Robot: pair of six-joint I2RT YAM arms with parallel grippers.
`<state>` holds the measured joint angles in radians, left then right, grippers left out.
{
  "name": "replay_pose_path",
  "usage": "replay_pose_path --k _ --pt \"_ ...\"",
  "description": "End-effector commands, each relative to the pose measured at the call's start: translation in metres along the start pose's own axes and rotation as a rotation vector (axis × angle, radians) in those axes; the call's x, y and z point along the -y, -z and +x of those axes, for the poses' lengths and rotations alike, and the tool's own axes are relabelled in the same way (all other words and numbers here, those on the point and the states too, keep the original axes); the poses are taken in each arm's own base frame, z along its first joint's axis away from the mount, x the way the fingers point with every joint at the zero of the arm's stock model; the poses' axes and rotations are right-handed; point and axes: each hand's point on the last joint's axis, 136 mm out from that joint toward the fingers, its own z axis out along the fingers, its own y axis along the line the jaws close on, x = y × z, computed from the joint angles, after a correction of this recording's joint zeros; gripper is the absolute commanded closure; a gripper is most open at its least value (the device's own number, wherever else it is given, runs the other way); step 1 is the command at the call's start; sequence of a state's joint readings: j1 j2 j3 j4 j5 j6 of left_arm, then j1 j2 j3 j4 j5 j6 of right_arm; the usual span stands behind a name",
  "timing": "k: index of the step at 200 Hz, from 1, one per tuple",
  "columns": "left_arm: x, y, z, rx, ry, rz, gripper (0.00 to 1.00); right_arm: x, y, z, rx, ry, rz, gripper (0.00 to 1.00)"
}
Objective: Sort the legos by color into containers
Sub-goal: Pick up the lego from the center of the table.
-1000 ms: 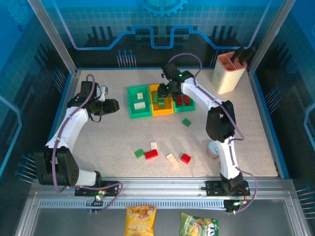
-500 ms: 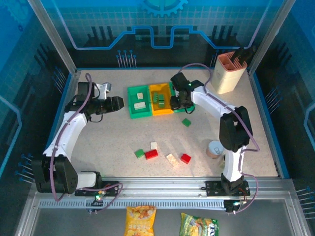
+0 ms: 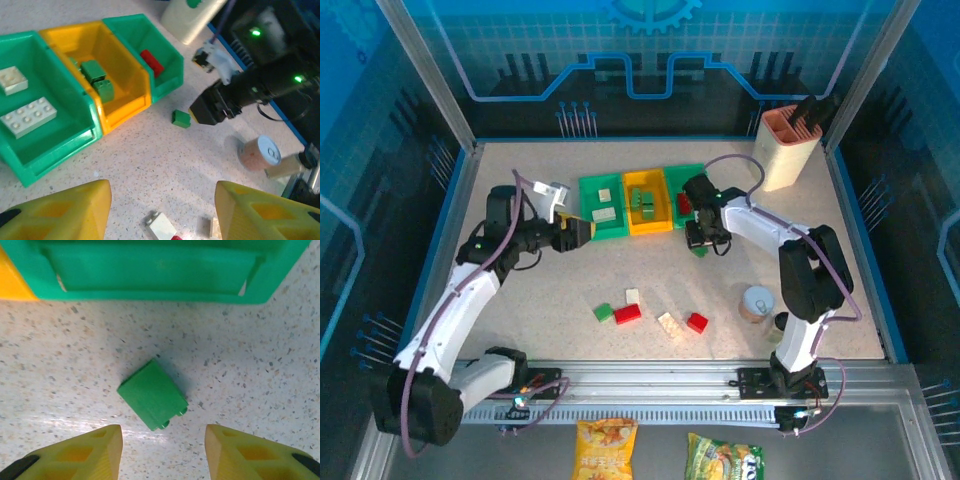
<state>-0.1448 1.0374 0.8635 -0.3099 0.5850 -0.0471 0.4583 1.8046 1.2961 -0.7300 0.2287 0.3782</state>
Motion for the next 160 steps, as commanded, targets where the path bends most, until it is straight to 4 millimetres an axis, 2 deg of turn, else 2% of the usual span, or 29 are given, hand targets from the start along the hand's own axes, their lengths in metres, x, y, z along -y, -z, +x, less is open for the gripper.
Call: replay_pose_path --k 1,53,87,122,160 --pt "0.026 0.003 -0.001 0.067 -0.202 0.1 0.42 0.012 0.003 0.001 0.027 -0.047 0.016 0.51" --pt "0.053 0.016 0.016 0.12 -0.43 0.199 0.36 0.0 -0.016 0.008 0.026 -0.016 -0.046 0.41" --pt "0.061 0.02 0.029 0.127 -0.537 0.221 0.35 -0.008 -0.024 0.0 0.06 0.18 -0.075 0.41" --pt "0.061 0.019 0.032 0.129 -0.565 0.216 0.33 -0.01 -0.034 -0.004 0.055 0.325 -0.098 0.43" --pt "0.059 0.018 0.032 0.13 -0.572 0.209 0.33 -0.016 -0.038 -0.006 0.029 0.367 -0.172 0.44"
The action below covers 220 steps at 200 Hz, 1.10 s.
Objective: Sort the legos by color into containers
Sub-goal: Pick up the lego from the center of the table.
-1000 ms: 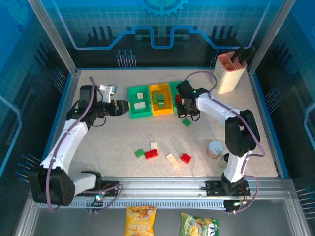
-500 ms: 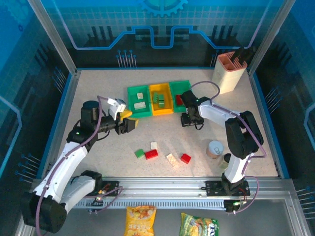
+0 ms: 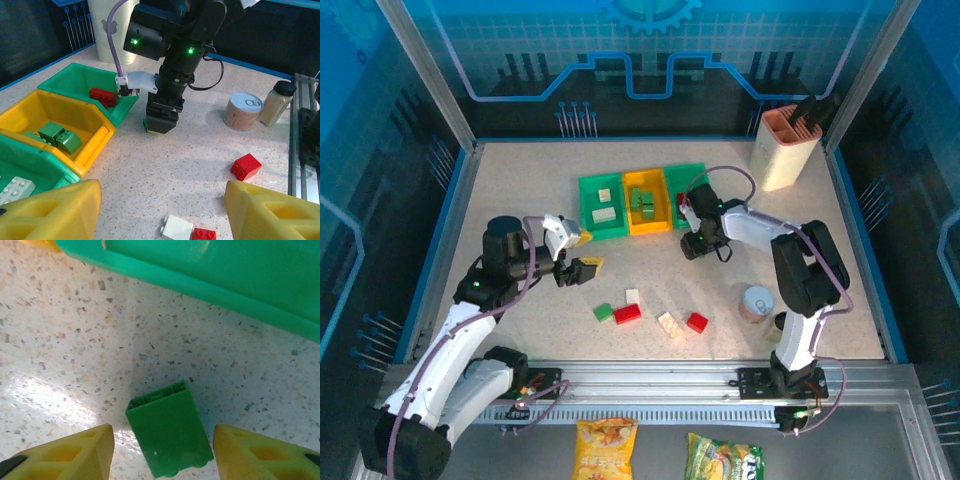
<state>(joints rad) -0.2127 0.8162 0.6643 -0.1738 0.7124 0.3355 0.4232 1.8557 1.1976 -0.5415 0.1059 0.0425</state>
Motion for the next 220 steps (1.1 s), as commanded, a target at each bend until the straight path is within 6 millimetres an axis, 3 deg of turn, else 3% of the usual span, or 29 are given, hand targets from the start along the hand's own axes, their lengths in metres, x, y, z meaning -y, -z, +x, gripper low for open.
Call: replay_pose_path --k 1,45,111,220 --pt "0.005 0.0 -0.003 0.024 -0.064 0.023 0.33 -0.001 0.0 -0.01 0.012 0.07 -0.052 0.44" --pt "0.002 -0.001 -0.001 0.008 -0.063 0.005 0.33 0.002 -0.012 0.003 -0.065 0.079 -0.032 0.47" --pt "-0.001 -0.002 0.001 -0.002 -0.052 -0.002 0.34 0.003 -0.014 0.01 -0.107 0.092 0.028 0.6" --pt "-0.002 -0.002 0.001 -0.006 -0.051 -0.009 0.35 -0.019 0.012 0.0 -0.094 0.116 0.012 0.68"
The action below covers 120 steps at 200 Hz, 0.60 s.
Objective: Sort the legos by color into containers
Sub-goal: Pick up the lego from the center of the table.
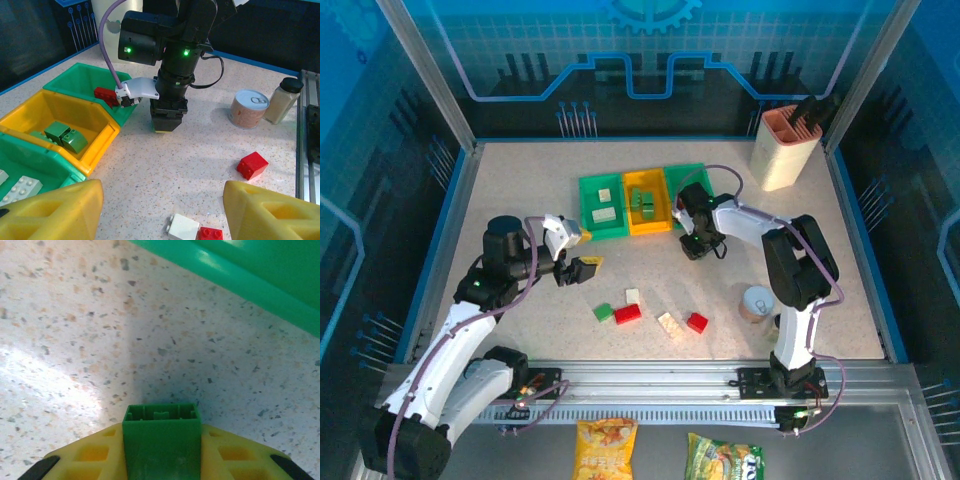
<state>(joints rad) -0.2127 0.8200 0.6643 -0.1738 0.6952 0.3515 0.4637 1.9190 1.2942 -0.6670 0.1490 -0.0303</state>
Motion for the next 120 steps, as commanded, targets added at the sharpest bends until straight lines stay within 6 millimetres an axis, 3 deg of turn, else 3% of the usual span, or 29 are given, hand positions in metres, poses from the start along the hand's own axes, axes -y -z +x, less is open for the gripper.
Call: replay_pose_path --k 1,44,93,120 --pt "0.002 -0.001 -0.001 0.002 -0.037 0.006 0.35 -0.01 0.016 -0.003 0.002 0.002 -0.016 0.68" --pt "0.002 -0.001 -0.001 0.0 -0.033 0.004 0.35 -0.039 0.035 -0.016 0.047 0.039 -0.107 0.68" --pt "0.002 0.0 -0.002 -0.003 -0.036 0.0 0.35 -0.064 0.054 -0.047 0.122 0.0 -0.222 0.68" --pt "0.002 0.001 -0.002 -0.001 -0.041 0.0 0.34 -0.068 0.062 -0.069 0.166 -0.056 -0.231 0.66"
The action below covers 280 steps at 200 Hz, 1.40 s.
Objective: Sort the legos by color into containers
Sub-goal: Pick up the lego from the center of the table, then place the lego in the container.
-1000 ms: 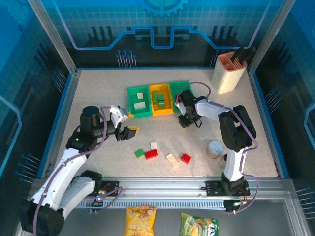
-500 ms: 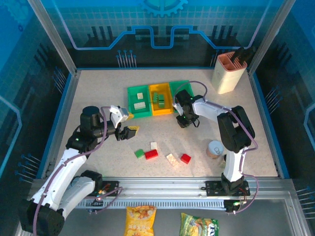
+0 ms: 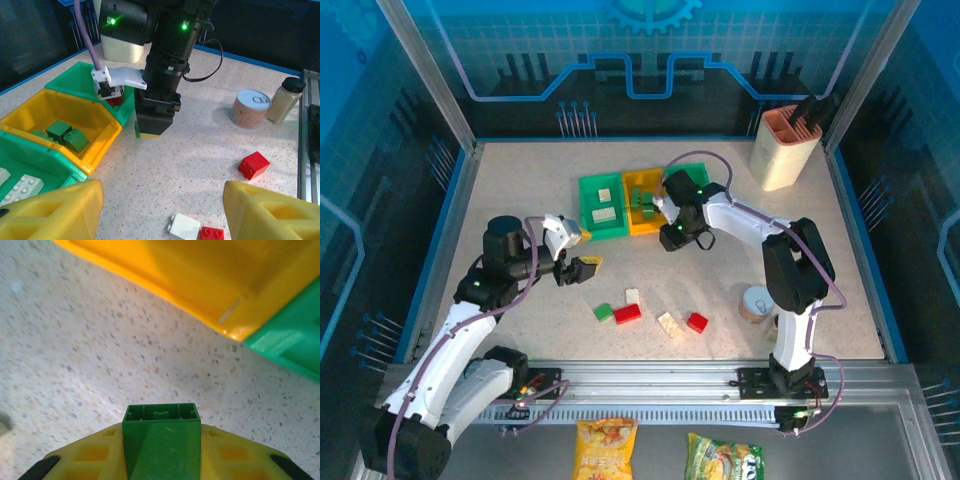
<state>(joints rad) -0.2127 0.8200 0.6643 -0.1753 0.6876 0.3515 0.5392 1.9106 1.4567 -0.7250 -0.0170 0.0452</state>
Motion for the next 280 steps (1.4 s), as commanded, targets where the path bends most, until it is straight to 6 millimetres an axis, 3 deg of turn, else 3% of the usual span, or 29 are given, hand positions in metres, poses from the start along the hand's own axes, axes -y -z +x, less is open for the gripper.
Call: replay_pose_path --k 1,45,144,153,158,197,251,280 --pt "0.003 0.001 -0.002 0.001 -0.04 0.007 0.34 -0.017 0.011 -0.023 0.053 -0.059 -0.05 0.66" --pt "0.004 0.001 -0.002 0.0 -0.039 0.009 0.34 -0.008 0.012 -0.063 0.128 -0.171 -0.002 0.68" --pt "0.003 0.0 0.0 -0.004 -0.039 0.004 0.34 0.031 -0.017 -0.147 0.258 -0.352 0.135 0.71" --pt "0.004 0.001 -0.001 -0.002 -0.041 0.006 0.34 0.033 -0.013 -0.155 0.28 -0.356 0.138 0.71" --pt "0.004 0.0 -0.001 -0.003 -0.04 0.005 0.34 0.035 -0.027 -0.155 0.263 -0.357 0.142 0.71" --pt "0.004 0.0 0.001 -0.009 -0.039 0.003 0.34 0.046 -0.039 -0.172 0.281 -0.368 0.169 0.7" --pt "0.004 0.0 0.002 -0.011 -0.043 0.002 0.34 0.062 -0.047 -0.18 0.295 -0.389 0.202 0.68" --pt "0.004 -0.001 0.002 -0.013 -0.041 0.005 0.34 0.066 -0.05 -0.18 0.292 -0.402 0.202 0.63"
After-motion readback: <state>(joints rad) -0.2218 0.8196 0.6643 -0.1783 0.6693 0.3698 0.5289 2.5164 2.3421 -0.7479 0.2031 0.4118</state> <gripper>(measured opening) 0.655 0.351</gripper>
